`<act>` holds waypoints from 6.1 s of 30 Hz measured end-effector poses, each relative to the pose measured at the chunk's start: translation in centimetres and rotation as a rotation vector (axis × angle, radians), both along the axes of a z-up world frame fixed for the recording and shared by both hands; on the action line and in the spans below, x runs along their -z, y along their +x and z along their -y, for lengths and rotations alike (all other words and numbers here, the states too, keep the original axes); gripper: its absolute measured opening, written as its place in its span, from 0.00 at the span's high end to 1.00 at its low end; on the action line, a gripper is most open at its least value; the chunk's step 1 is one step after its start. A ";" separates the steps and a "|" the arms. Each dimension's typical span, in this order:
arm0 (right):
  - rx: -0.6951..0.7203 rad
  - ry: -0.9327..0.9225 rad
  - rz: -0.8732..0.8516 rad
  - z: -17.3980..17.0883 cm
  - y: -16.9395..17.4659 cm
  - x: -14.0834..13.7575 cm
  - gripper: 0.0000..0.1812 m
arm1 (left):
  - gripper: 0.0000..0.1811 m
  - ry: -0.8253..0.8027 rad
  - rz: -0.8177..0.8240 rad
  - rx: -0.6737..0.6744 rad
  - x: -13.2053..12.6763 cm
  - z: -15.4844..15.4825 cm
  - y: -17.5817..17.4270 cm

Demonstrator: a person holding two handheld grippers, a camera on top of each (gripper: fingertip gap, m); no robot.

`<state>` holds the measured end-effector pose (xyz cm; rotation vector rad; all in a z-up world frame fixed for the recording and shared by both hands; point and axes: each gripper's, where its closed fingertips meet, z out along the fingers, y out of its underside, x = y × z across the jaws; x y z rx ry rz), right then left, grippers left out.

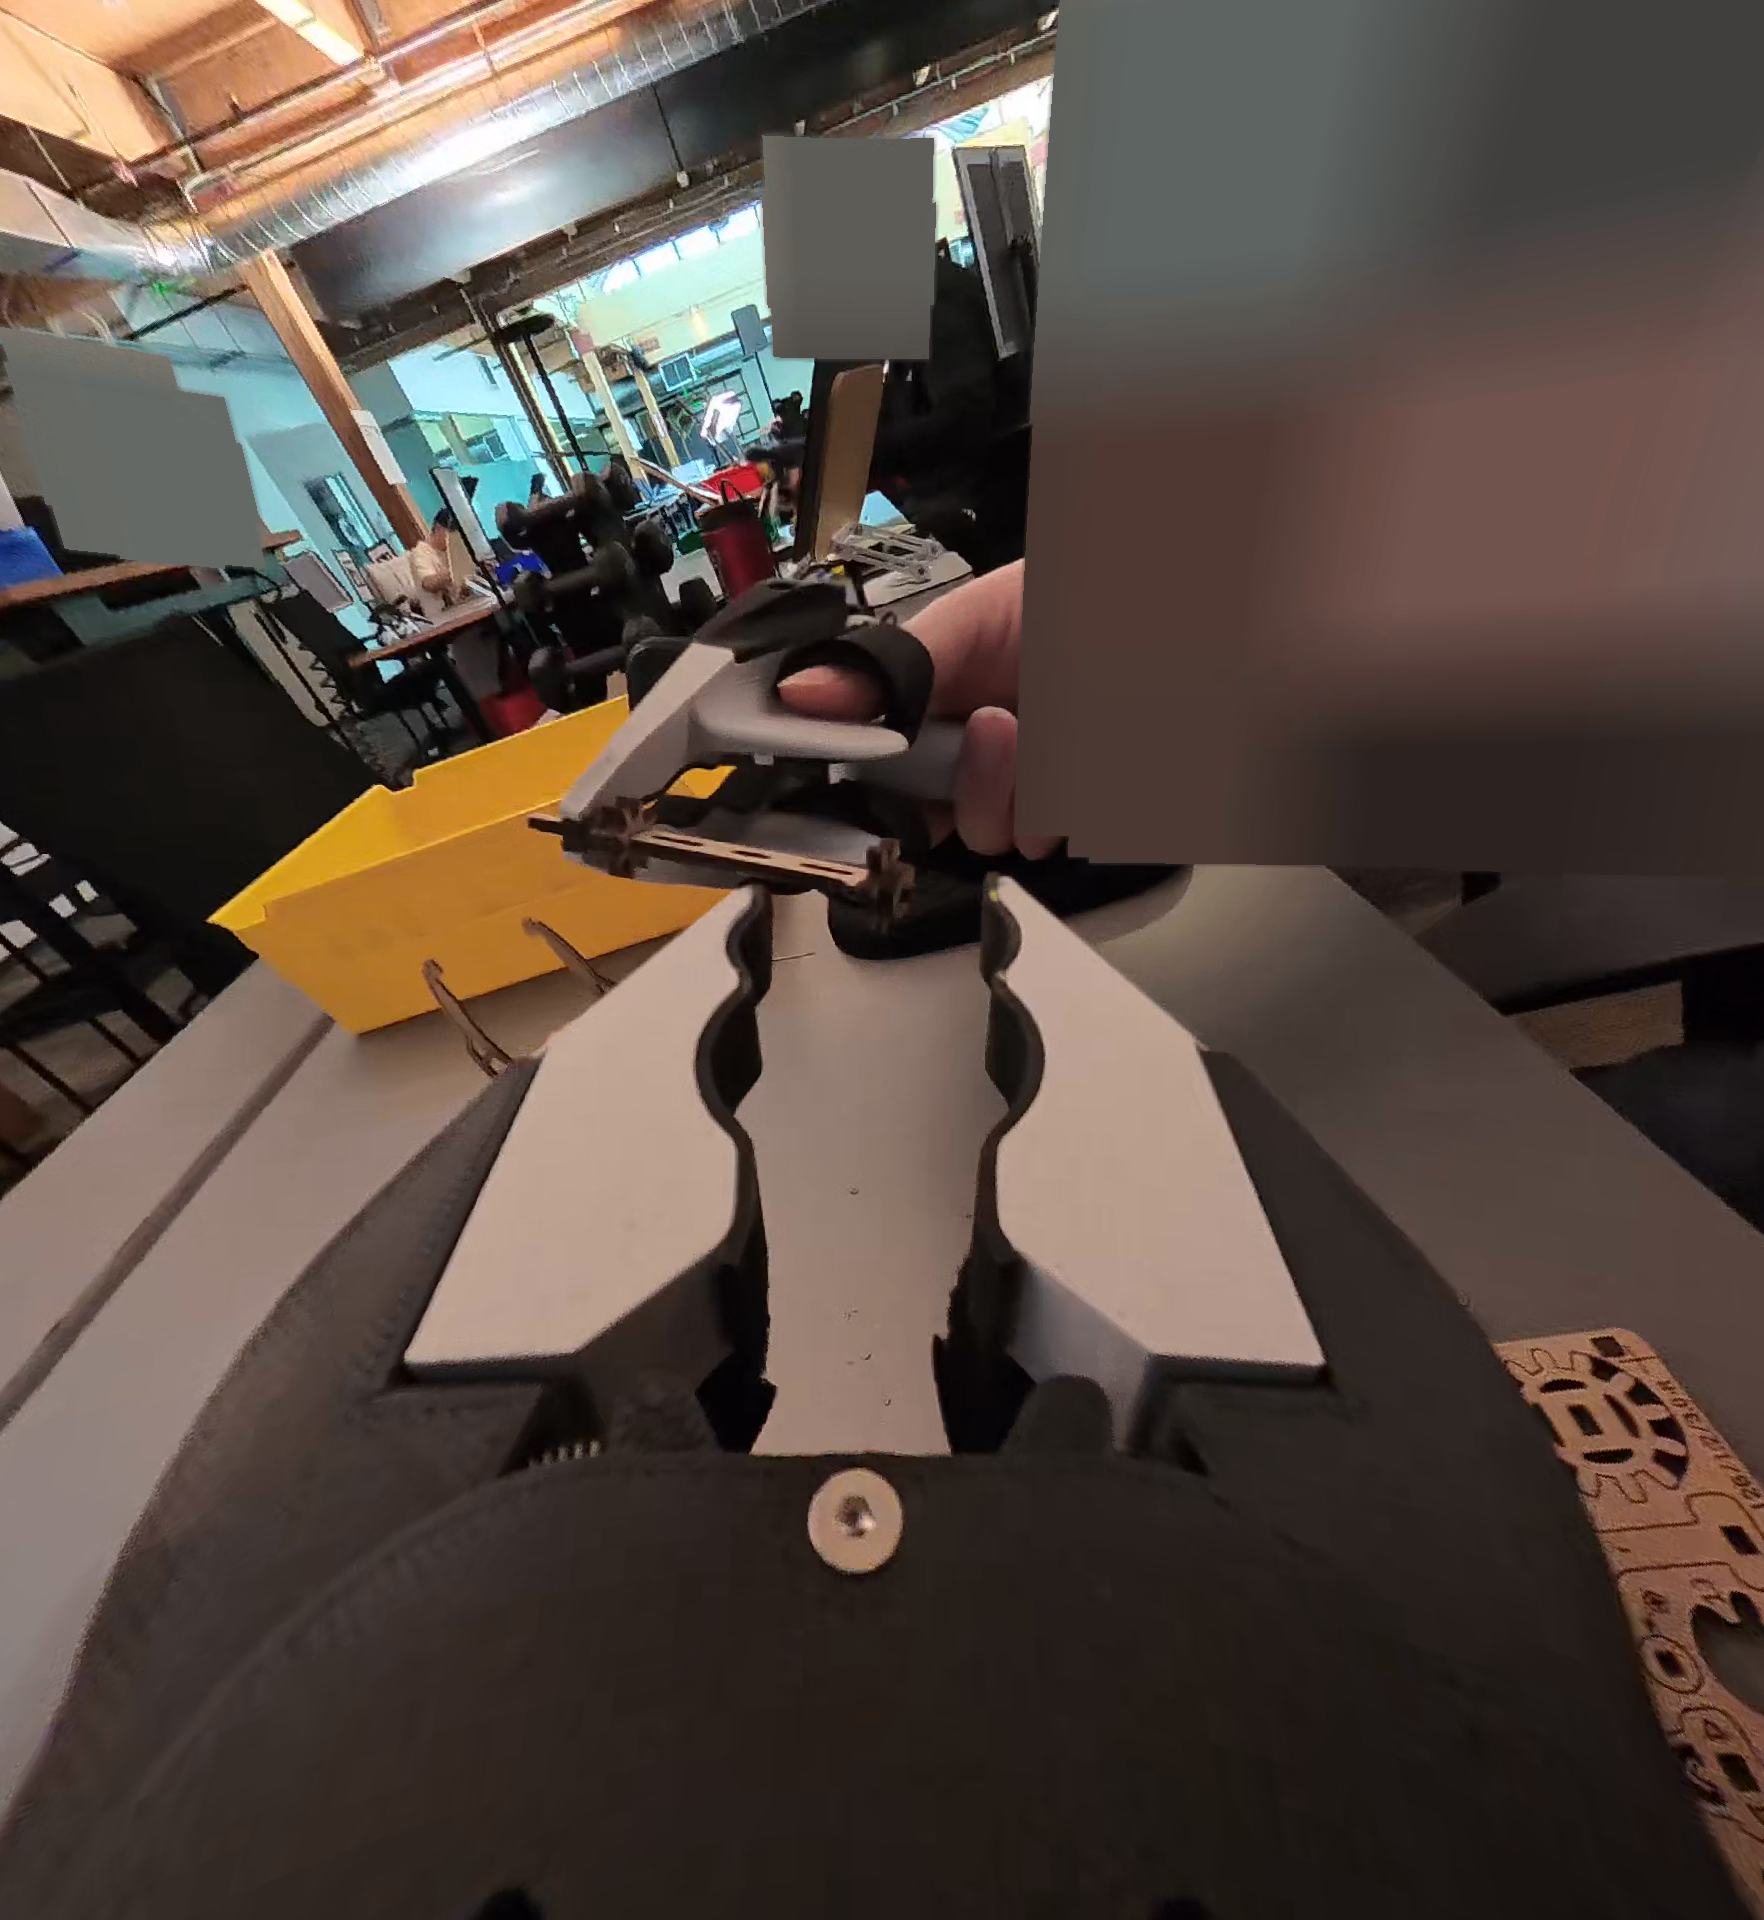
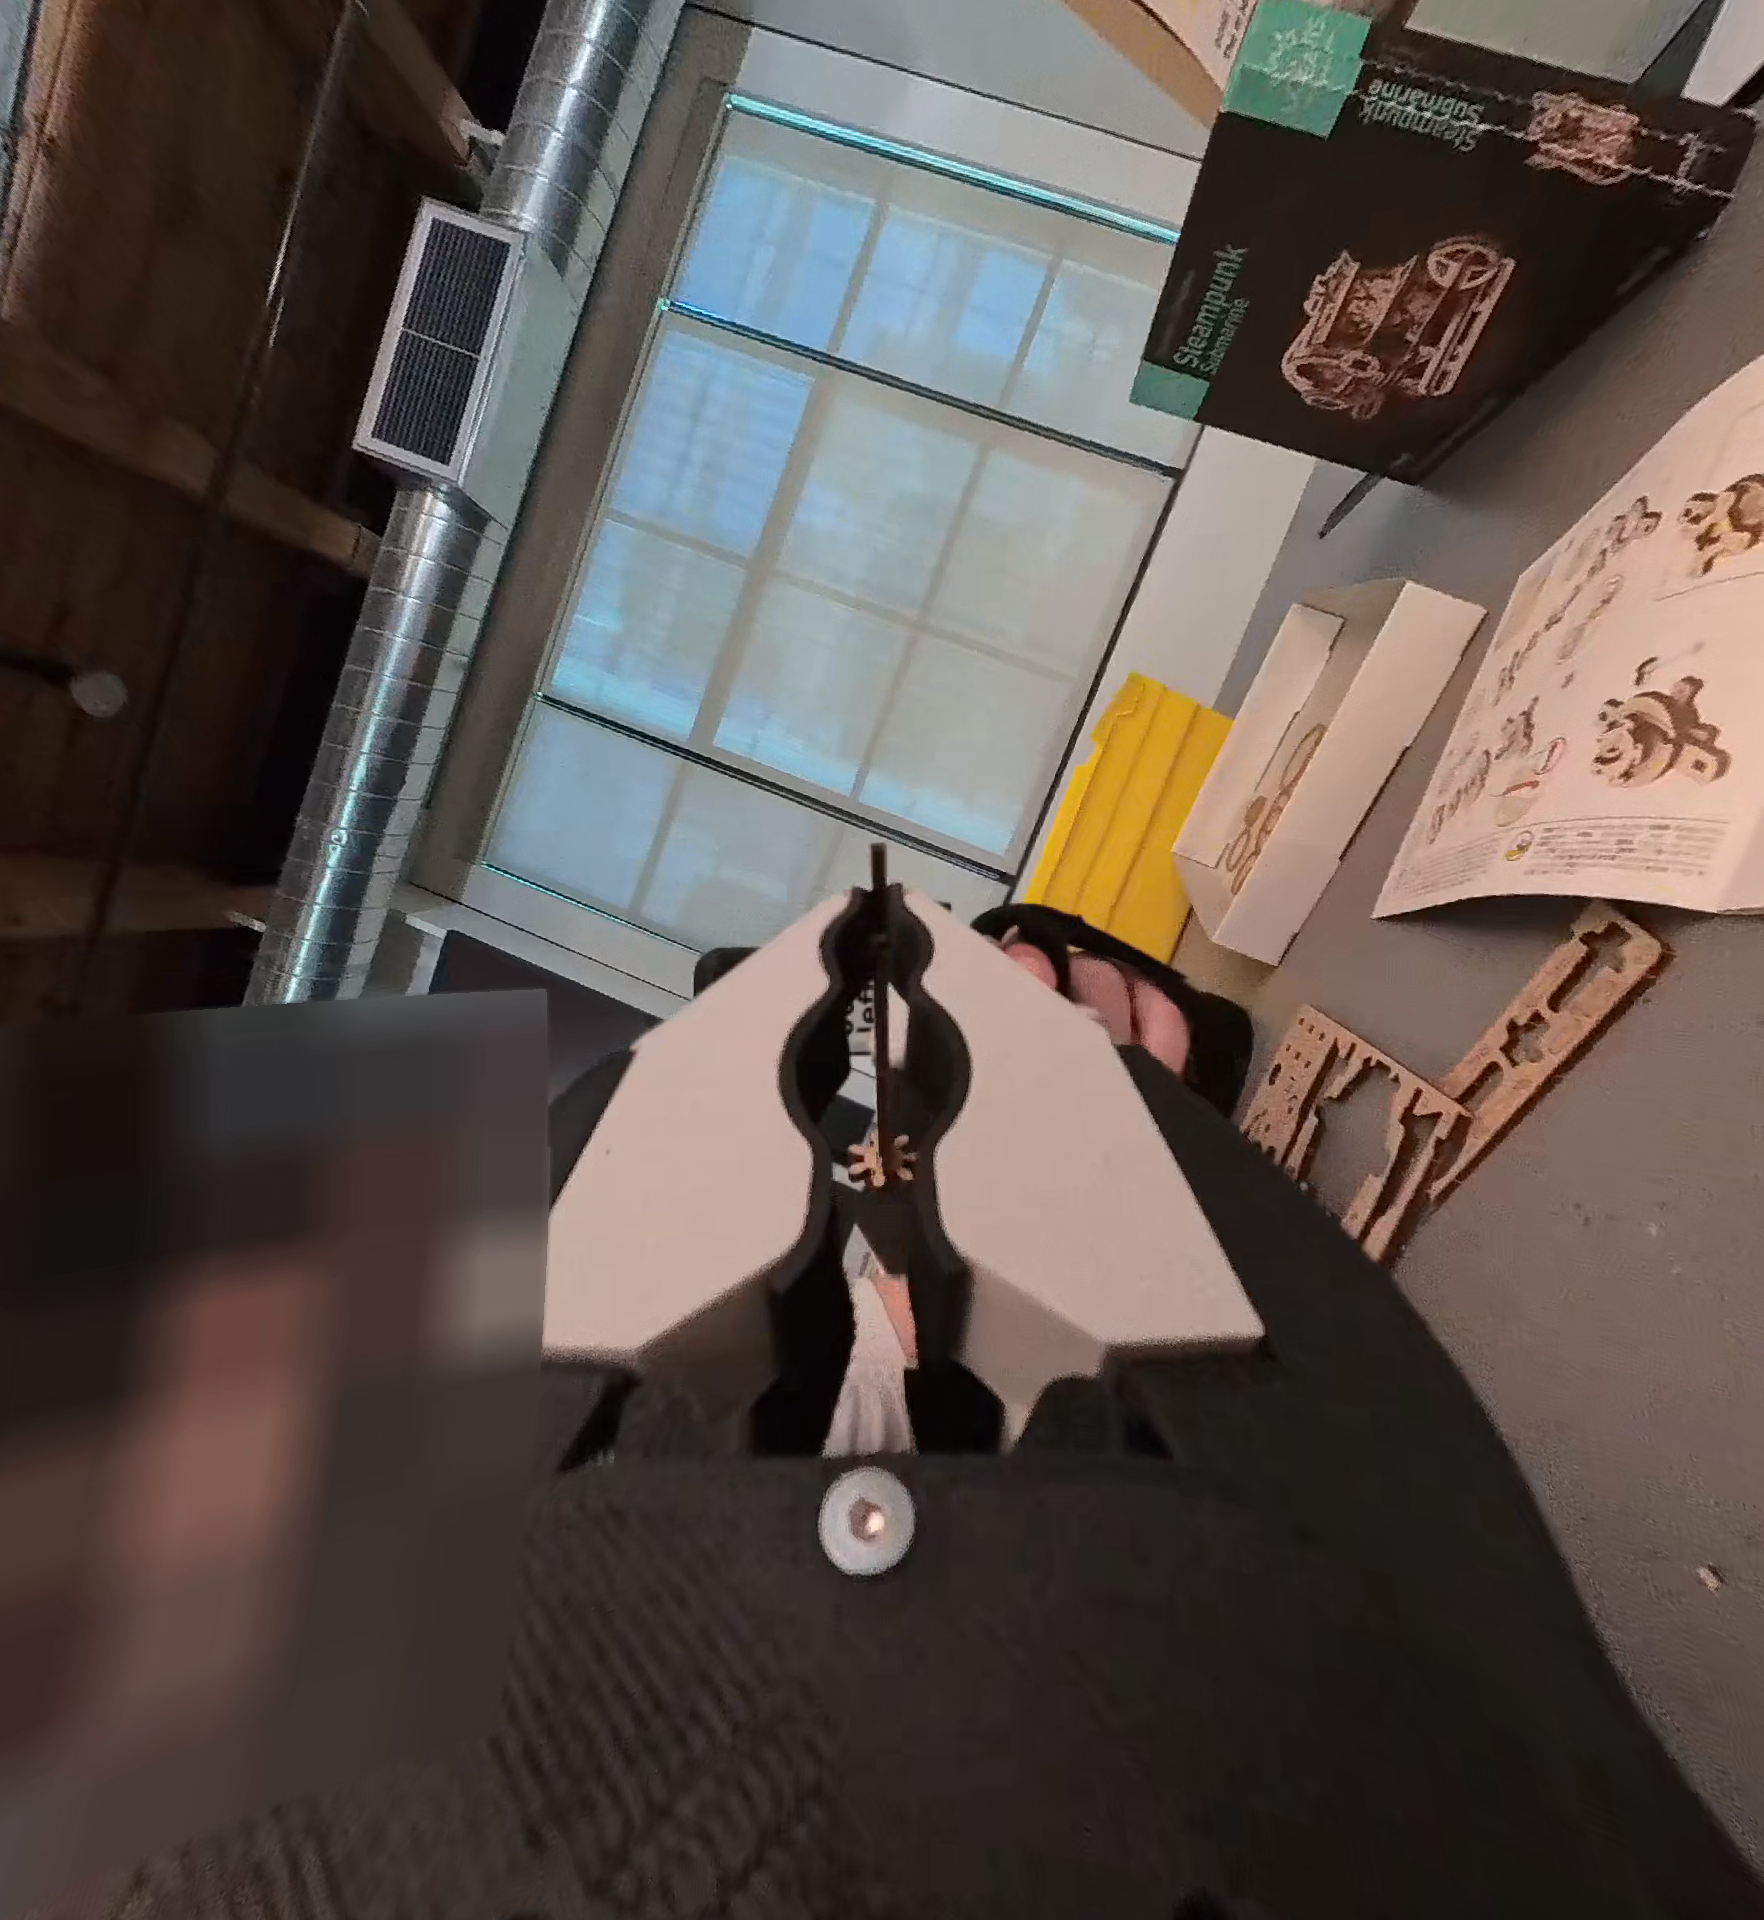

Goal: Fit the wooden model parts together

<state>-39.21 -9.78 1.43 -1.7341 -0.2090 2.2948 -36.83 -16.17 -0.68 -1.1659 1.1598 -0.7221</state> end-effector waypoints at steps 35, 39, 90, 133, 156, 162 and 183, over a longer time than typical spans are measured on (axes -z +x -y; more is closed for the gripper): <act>0.183 0.491 0.112 2.7 1.0 -5.5 0.99 | 0.94 0.288 0.009 -0.180 -2.6 0.7 -0.2; 0.196 0.534 0.139 2.8 0.8 -5.2 0.99 | 0.94 0.276 0.000 -0.183 -2.6 0.7 0.0; 0.551 0.454 -0.603 5.2 -0.7 -6.0 0.97 | 0.94 -0.355 0.754 0.041 -10.4 -0.6 -5.7; -0.022 0.959 0.165 0.7 -3.9 4.0 0.83 | 1.00 -0.730 0.265 0.029 0.9 -5.2 -4.3; -0.092 1.840 0.280 2.0 -1.8 4.6 0.96 | 1.00 -1.087 0.098 0.185 5.3 -2.3 -1.3; -0.122 1.852 0.298 2.5 -1.8 5.3 0.95 | 1.00 -1.134 0.092 0.218 5.5 -1.7 -0.9; -0.113 1.676 0.157 2.9 -1.0 3.6 0.99 | 0.92 0.051 -0.231 -0.199 3.1 -4.4 -4.2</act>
